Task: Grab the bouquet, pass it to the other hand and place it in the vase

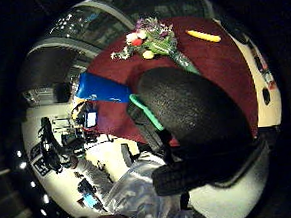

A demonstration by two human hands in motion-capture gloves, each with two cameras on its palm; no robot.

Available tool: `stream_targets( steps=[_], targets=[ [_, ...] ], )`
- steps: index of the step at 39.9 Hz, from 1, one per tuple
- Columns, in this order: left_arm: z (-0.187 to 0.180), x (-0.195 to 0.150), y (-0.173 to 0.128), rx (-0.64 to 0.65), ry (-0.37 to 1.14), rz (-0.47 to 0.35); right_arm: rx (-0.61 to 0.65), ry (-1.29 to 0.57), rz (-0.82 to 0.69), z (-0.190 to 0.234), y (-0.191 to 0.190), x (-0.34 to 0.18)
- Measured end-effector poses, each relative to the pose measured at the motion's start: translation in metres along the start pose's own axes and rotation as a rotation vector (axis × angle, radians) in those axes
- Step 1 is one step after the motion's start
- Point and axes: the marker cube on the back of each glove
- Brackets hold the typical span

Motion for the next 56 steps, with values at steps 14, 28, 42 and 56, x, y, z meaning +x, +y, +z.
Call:
stream_targets(
  steps=[14,28,42,56],
  targets=[
    [0.002,0.011,-0.011,0.004,0.019,0.023,0.056,-0.040,0.007,-0.008,0.003,0.006],
    [0.048,0.078,-0.028,0.074,0.089,0.087,0.030,-0.053,0.030,-0.004,-0.016,-0.021],
    [0.059,0.091,-0.035,0.084,0.122,0.128,0.004,-0.131,0.134,0.004,-0.033,-0.037],
    [0.060,0.078,-0.047,0.060,0.183,0.085,-0.017,-0.233,0.467,0.050,-0.061,-0.049]
  ],
)
